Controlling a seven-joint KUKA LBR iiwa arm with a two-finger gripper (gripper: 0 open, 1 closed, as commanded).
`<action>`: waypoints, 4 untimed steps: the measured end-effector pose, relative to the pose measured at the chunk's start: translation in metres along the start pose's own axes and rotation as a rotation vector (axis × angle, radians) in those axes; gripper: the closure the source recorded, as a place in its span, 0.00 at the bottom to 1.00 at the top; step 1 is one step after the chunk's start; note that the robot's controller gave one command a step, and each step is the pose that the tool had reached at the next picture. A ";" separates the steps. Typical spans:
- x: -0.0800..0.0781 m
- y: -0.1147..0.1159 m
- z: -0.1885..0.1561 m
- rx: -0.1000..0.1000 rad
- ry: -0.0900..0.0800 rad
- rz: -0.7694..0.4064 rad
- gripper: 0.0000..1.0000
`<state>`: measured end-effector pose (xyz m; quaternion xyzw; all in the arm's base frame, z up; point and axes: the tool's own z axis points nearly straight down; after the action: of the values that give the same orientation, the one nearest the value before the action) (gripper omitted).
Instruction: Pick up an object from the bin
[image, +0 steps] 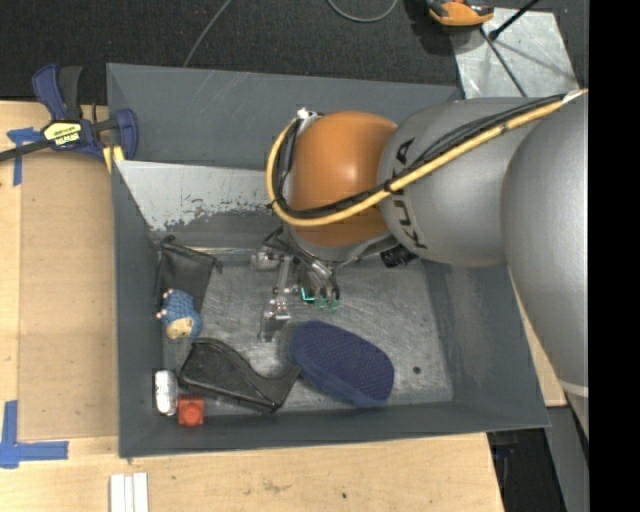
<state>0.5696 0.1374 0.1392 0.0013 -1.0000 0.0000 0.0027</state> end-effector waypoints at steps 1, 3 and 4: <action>0.044 -0.068 0.027 0.002 -0.005 -0.017 0.00; 0.052 -0.201 0.065 0.003 -0.015 -0.146 0.00; 0.050 -0.198 0.063 0.002 -0.023 -0.148 1.00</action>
Offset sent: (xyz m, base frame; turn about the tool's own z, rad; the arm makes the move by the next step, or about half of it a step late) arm -0.0433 -0.0641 -0.0262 -0.0232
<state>0.5196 -0.0602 0.0767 0.0751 -0.9971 0.0006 -0.0090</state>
